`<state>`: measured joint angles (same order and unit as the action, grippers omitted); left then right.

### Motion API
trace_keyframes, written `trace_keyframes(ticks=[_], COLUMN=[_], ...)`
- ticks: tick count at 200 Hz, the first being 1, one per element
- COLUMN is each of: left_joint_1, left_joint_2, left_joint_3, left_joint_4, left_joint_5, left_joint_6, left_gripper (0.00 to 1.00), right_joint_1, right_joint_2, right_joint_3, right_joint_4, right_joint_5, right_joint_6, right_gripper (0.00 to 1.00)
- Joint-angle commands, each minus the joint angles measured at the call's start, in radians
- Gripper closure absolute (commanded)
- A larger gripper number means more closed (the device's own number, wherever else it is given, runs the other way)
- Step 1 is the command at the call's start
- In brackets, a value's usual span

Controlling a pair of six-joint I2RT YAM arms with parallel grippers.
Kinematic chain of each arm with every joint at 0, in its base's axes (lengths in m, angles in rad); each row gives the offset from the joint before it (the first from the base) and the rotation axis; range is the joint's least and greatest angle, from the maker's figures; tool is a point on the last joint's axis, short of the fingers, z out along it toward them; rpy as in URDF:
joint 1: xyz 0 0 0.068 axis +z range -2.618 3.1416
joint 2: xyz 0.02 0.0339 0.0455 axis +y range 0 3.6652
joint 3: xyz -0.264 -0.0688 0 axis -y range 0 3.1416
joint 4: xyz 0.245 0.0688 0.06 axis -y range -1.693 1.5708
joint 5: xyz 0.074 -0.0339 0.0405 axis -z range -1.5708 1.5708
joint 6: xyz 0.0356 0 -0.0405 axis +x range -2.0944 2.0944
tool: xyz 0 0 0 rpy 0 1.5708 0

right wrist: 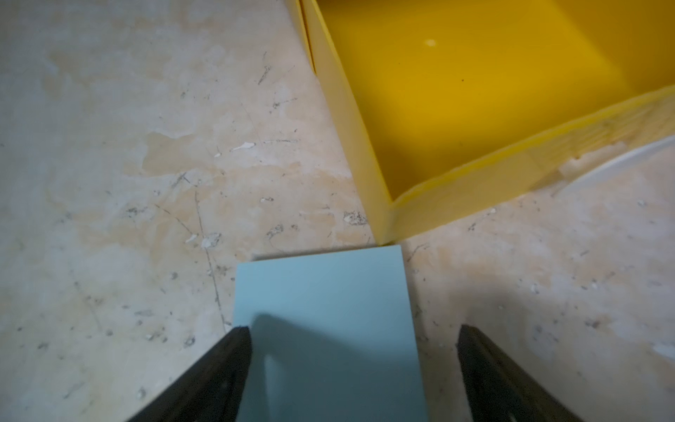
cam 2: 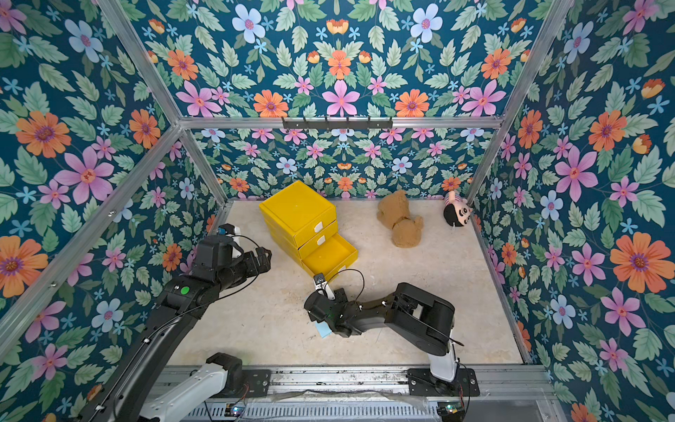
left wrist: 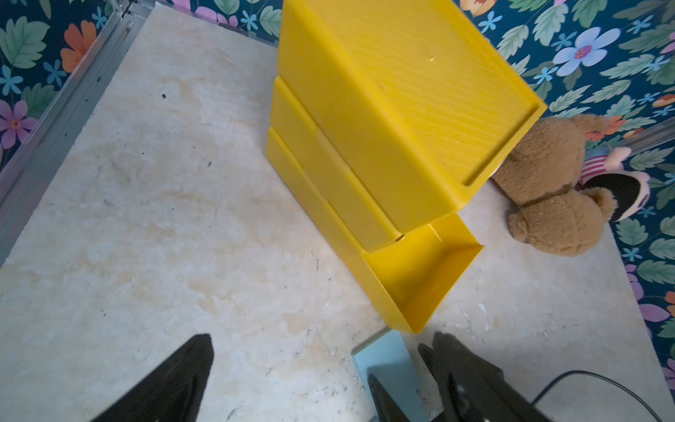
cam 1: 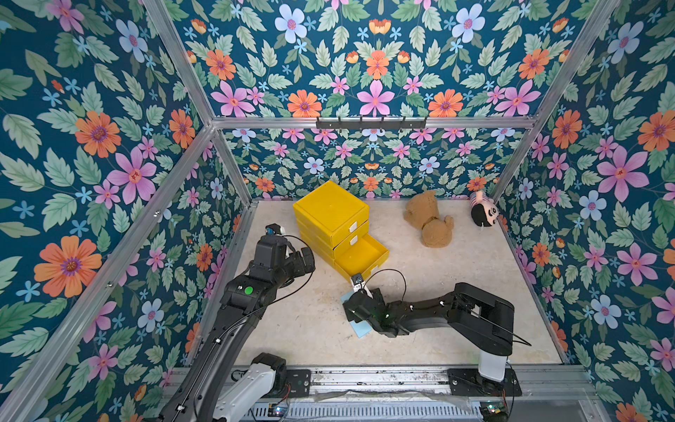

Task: Please put the sticky notes in the drawer by color
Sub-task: Pick up the sticky notes from the center of the board.

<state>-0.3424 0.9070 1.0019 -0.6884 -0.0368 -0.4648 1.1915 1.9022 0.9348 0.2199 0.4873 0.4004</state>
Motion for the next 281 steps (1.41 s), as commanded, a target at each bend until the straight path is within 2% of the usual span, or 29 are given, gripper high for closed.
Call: trace_keyframes(ticks=[1, 25, 68, 115, 138, 195, 245, 281], left_joint_1=[0.000, 0.001, 0.000, 0.000, 0.000, 0.000, 0.001, 0.000], left_joint_2=[-0.007, 0.005, 0.021, 0.027, 0.028, 0.030, 0.019, 0.008], left_joint_3=[-0.005, -0.002, -0.016, -0.019, -0.022, -0.020, -0.031, -0.071], left_joint_4=[-0.020, -0.020, -0.006, -0.002, -0.002, -0.005, -0.014, 0.021], left_joint_5=[-0.023, -0.022, 0.000, 0.007, 0.007, 0.013, 0.026, 0.130], left_joint_6=[0.003, 0.015, 0.017, 0.016, 0.017, 0.017, 0.001, -0.072], left_gripper=[0.00, 0.00, 0.01, 0.00, 0.00, 0.01, 0.00, 0.00], right_joint_1=[0.000, 0.000, 0.006, 0.007, 0.007, 0.006, 0.008, 0.008], right_joint_2=[0.020, 0.026, -0.027, 0.010, 0.038, 0.015, -0.073, -0.178], right_joint_3=[0.014, 0.016, -0.003, 0.012, 0.021, 0.029, 0.004, -0.052], right_joint_4=[-0.065, -0.062, -0.015, -0.030, -0.054, -0.080, -0.090, -0.087], right_joint_5=[0.005, -0.024, -0.093, -0.075, -0.054, -0.036, -0.030, -0.038], right_joint_6=[0.001, -0.007, -0.030, -0.027, -0.027, -0.038, -0.039, -0.036], right_gripper=[0.11, 0.11, 0.04, 0.02, 0.05, 0.23, 0.24, 0.24])
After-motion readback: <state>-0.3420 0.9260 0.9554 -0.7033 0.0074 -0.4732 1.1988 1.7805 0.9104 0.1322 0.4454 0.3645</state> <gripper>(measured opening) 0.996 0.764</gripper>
